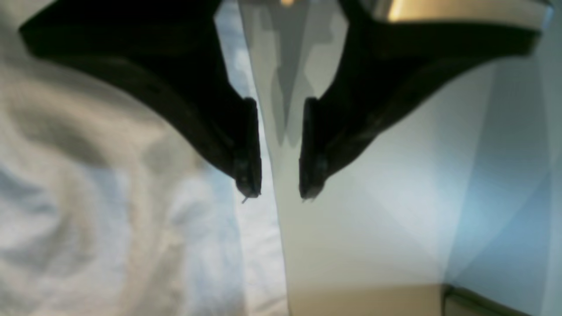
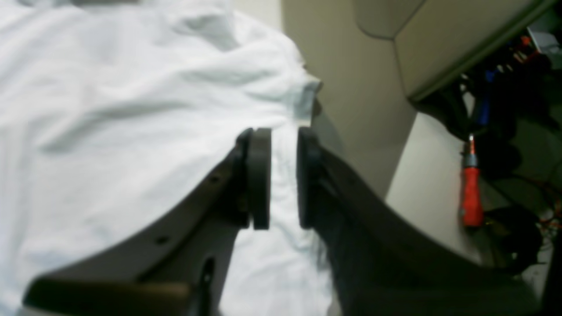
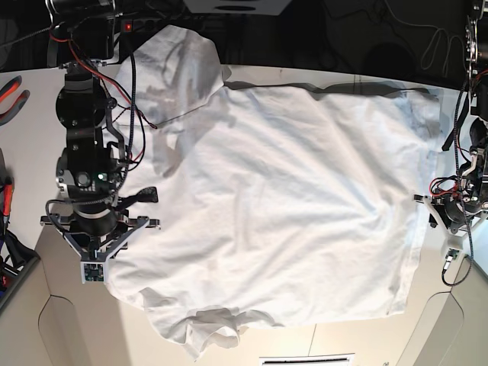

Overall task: Layout the t-shirt on the table in an organized manner, then fold the t-shirt properly
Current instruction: 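Release the shirt and move both grippers to the shoulder-edge corners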

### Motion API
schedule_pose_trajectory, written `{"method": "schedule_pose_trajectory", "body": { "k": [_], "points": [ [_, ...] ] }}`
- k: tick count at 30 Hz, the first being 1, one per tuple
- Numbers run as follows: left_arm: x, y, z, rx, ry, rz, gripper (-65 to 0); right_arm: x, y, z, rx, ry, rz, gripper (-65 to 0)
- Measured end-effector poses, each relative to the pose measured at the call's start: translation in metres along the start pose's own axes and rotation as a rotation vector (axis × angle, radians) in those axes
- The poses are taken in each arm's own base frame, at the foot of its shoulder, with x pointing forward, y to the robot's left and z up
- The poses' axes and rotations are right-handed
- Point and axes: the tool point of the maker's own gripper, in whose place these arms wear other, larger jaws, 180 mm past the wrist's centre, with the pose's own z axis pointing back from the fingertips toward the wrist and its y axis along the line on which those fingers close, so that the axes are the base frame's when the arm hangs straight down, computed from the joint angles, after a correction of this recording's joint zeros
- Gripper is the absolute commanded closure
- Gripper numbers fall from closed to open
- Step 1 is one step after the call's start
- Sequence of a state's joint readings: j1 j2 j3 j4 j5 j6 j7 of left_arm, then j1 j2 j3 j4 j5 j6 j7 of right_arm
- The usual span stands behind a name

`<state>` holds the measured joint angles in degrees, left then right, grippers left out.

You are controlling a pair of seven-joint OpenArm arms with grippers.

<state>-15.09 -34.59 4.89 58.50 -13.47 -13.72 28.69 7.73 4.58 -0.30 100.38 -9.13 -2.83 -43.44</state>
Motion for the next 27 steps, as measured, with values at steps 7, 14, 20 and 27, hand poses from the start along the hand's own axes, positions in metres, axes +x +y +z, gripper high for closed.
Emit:
{"method": "schedule_pose_trajectory", "body": {
  "k": [7,14,20,27],
  "points": [
    [0.001,-0.006,-0.001,-0.008,-0.005,-0.001,-17.9,-0.056,-0.005,0.035,0.349,0.092,-0.285,-10.3],
    [0.001,-0.007,-0.001,-0.012,-0.007,-0.005,-17.9,-0.072,-0.051,0.108,0.618,-0.045,-0.653,-10.2],
    [0.002,-0.018,-0.002,-0.051,-0.012,-0.012,-17.9,-0.13,-0.097,0.121,0.433,0.049,-0.718,-18.6],
    [0.006,-0.063,-0.007,-0.146,-0.026,0.007,-17.9,-0.186,-0.087,0.1,0.392,0.188,-0.809,-24.4]
  ]
}}
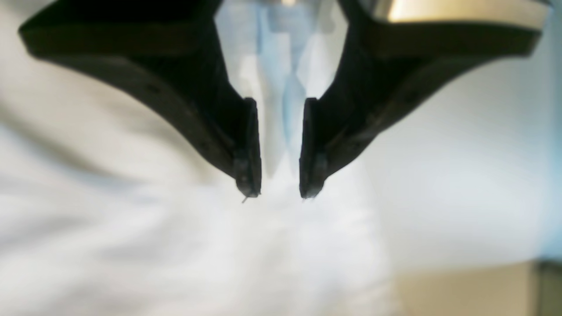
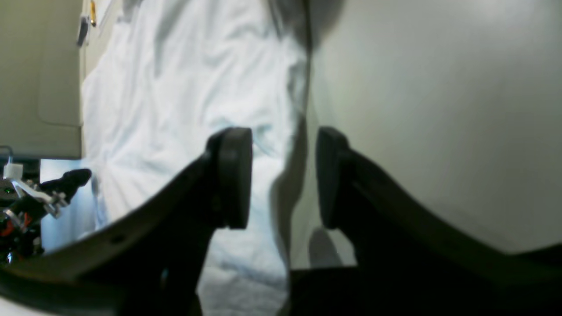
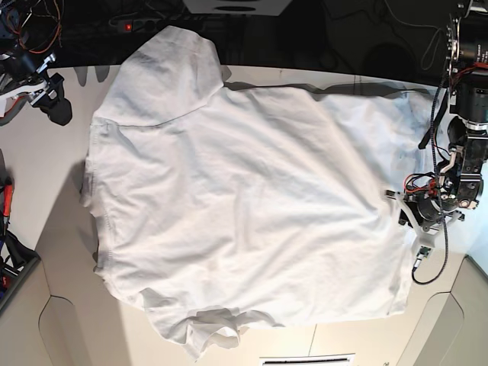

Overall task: Layout the t-shirt on the table in an organized manner, then fold the t-shirt properly
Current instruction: 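Release the shirt and move both grippers to the shoulder-edge corners, then grasp the shoulder-edge corners of the white shirt with both grippers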

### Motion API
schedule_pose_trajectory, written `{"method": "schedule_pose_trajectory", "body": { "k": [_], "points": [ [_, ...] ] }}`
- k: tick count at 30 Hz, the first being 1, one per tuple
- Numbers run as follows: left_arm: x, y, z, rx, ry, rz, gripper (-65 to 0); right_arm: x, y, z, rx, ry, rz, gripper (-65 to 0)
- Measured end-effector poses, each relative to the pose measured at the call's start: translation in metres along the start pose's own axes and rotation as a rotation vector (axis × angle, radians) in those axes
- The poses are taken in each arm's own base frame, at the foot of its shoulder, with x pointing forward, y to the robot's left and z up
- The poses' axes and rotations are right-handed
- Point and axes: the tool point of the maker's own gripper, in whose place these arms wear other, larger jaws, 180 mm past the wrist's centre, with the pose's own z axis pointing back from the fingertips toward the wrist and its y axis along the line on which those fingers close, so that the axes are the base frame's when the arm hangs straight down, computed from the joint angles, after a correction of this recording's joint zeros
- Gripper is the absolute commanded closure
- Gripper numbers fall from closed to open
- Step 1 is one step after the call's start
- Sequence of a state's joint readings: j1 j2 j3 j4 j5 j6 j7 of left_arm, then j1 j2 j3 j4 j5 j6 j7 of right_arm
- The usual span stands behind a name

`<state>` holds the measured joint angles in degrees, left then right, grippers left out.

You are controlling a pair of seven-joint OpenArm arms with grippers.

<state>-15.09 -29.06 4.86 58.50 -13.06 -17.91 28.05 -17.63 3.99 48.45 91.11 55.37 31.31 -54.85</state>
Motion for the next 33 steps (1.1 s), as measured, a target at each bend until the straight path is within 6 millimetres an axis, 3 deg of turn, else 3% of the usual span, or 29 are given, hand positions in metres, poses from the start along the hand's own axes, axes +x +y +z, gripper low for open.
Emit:
{"method": "schedule_pose_trajectory", "body": {
  "k": [9,18,20,21,23,27,33],
  "points": [
    [0.002,-0.011,-0.003,-0.018,-0.007,0.006,-17.9,-0.054,0.006,-0.038,0.041,0.182,-0.042,-28.7],
    [0.002,-0.012,-0.003,-0.02,-0.011,0.007,-17.9,-0.075,0.029,-0.058,0.096,0.263,0.006,-28.6],
    [0.003,-0.012,-0.003,-0.019,-0.013,0.013,-17.9,-0.08,0.036,-0.061,0.114,0.28,0.013,-25.7],
    [0.004,-0.008,-0.003,-0.002,-0.018,0.031,-17.9,-0.083,0.037,-0.062,0.118,0.29,0.018,-20.0],
    [0.005,0.009,0.0,0.043,-0.031,0.084,-17.9,-0.089,0.036,-0.062,0.102,0.318,0.042,-1.0],
    [0.011,0.047,0.017,0.054,-0.107,0.286,-17.9,-0.093,0.03,-0.061,0.077,0.338,0.062,0.0],
    [-0.011,0.072,0.058,-0.136,-0.215,0.623,-17.9,-0.093,0.03,-0.061,0.075,0.34,0.064,0.0]
  ]
}}
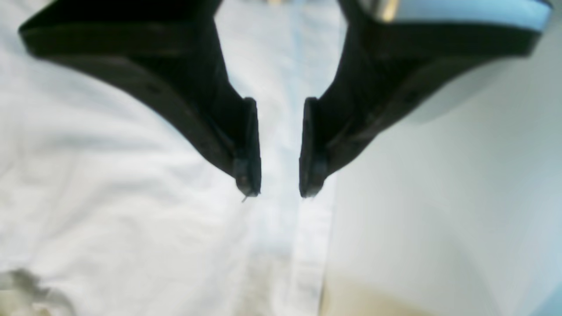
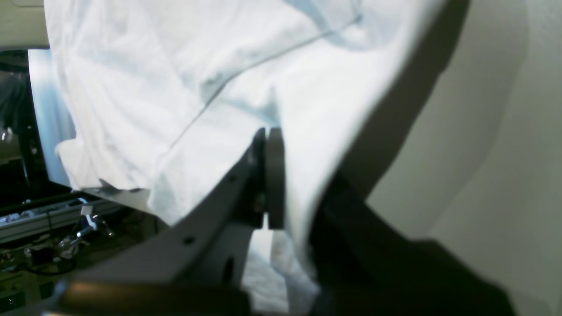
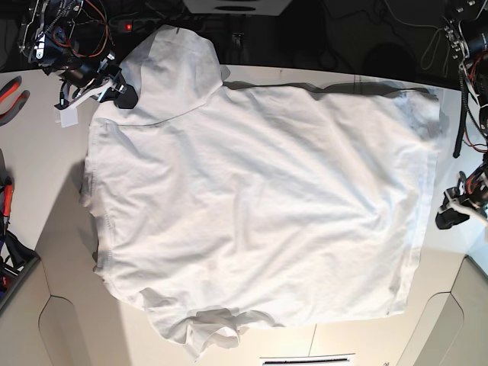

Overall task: Layout the t-shirt on the table in an organized manner, then fold the t-shirt properly
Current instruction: 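Grasp the shoulder-edge corners of the white shirt with both grippers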

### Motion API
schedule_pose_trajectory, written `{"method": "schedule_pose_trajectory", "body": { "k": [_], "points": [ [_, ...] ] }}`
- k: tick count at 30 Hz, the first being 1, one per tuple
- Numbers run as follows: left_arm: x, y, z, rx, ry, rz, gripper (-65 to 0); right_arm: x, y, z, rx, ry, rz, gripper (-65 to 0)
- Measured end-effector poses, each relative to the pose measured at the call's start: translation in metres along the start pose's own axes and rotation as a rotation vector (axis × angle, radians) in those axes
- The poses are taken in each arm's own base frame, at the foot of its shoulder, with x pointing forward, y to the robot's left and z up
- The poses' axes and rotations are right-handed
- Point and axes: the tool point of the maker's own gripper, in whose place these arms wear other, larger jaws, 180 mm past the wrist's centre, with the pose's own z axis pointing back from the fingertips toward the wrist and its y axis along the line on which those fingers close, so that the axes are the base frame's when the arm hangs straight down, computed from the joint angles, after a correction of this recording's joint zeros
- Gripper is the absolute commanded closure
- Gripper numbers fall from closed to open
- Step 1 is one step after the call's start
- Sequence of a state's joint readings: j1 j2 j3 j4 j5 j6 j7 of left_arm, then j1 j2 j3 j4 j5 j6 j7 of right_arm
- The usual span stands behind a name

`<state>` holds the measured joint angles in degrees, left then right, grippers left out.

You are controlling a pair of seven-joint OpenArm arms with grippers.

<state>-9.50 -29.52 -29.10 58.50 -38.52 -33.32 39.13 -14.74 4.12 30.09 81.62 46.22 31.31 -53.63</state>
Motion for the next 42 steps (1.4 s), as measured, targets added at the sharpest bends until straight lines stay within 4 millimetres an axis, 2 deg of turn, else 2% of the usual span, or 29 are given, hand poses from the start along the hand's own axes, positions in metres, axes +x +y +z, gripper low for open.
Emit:
{"method": "schedule_pose_trajectory", "body": {
  "k": [3,6,9,13,16,19,22,28,39,41,42],
  "points": [
    [-0.007,0.021,0.033,-0.043,-0.052,0.099,-19.5,0.0,0.0,0.0,0.0,0.0,0.0,0.0],
    [-0.024,0.046,0.063,-0.022,-0.063,0.21,-30.0,0.0,0.0,0.0,0.0,0.0,0.0,0.0],
    [-0.056,0.056,0.086,-0.027,-0.002,0.282,-38.8,0.0,0.0,0.0,0.0,0.0,0.0,0.0],
    [-0.102,0.065,0.107,0.008,0.082,0.321,-39.2,0.0,0.0,0.0,0.0,0.0,0.001,0.0],
    [-0.124,0.072,0.118,0.044,0.119,0.324,-39.2,0.0,0.0,0.0,0.0,0.0,0.0,0.0],
    [-0.14,0.073,0.119,0.072,0.137,0.317,-39.2,0.0,0.0,0.0,0.0,0.0,0.0,0.0],
    [-0.156,0.062,0.113,0.059,0.124,0.353,-39.2,0.0,0.0,0.0,0.001,-0.001,0.0,0.0],
    [-0.168,0.036,0.099,-0.012,0.133,0.37,-39.2,0.0,0.001,0.0,0.003,-0.002,-0.002,0.0],
    [-0.18,0.02,0.096,-0.065,0.212,0.373,-38.9,0.0,0.001,0.0,0.003,-0.002,-0.002,0.0],
    [-0.182,0.019,0.096,-0.071,0.226,0.375,-35.7,0.0,0.001,0.0,0.003,-0.002,-0.002,0.0],
    [-0.183,0.018,0.097,-0.074,0.234,0.376,-28.8,0.0,0.001,0.0,0.003,-0.002,-0.002,0.0]
  ]
}}
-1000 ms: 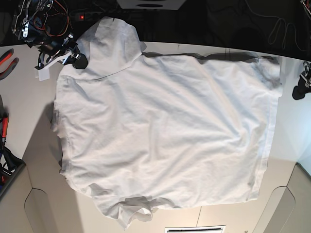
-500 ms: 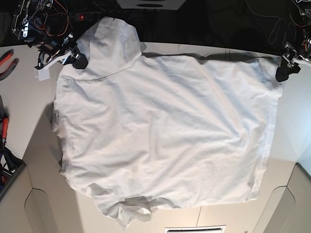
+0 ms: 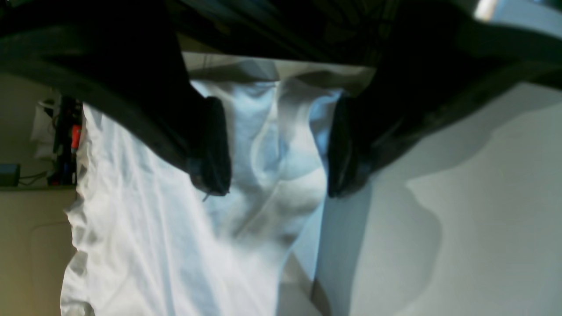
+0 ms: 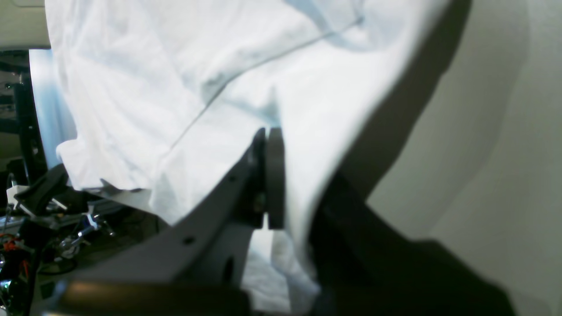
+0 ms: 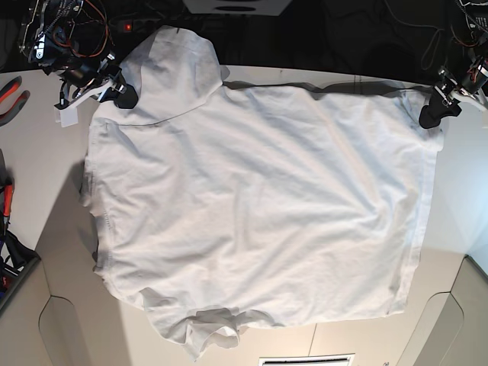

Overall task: Layout the t-shirt on the table in an organized manner, then fold the t-shirt properly
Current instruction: 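Grasp the shoulder-edge corners of the white shirt with both grippers, then lift the grasped edge with both grippers and fold it toward the hem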

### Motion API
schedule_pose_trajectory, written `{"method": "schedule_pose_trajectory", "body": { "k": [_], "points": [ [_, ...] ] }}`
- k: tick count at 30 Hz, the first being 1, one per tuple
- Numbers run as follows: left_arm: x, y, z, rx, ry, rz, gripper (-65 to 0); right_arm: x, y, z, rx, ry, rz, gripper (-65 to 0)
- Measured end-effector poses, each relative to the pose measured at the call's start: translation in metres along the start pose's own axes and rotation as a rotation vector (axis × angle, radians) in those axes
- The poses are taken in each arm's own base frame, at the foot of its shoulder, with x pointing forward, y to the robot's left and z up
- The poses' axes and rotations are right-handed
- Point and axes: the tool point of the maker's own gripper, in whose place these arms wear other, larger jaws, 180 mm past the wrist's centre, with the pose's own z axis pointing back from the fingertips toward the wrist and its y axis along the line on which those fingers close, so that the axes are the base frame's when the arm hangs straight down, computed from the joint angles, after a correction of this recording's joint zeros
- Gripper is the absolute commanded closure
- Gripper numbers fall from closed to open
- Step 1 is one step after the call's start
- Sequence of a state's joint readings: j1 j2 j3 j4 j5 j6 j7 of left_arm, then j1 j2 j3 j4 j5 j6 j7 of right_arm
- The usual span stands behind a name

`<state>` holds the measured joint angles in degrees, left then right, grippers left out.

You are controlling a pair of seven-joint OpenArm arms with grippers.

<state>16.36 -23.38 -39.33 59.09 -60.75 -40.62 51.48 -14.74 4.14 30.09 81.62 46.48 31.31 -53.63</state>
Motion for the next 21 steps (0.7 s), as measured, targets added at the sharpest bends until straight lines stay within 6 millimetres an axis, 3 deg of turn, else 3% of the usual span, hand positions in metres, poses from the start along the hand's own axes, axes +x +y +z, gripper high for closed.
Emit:
{"method": "schedule_pose_trajectory", "body": {
  "k": [2,3,7,13,21],
  "points": [
    [-0.007,-0.002,0.001,-0.014,0.026,0.025,-6.7,0.0,0.0,0.0,0.0,0.0,0.0,0.0],
    [-0.012,-0.002,0.002,-0.02,0.036,0.048,0.0,0.0,0.0,0.0,0.001,0.0,-0.001,0.0],
    [-0.017,-0.004,0.008,-0.049,0.038,0.096,0.0,-0.002,0.007,0.002,0.035,0.019,-0.017,0.0],
    [0.015,-0.001,0.032,-0.093,-0.06,0.16,0.0,0.013,0.01,0.018,0.02,-0.006,0.026,0.0],
    [0.029,0.013,0.06,-0.067,-0.086,0.161,0.0,0.016,0.019,0.04,0.041,-0.016,0.05,0.0]
  ]
}}
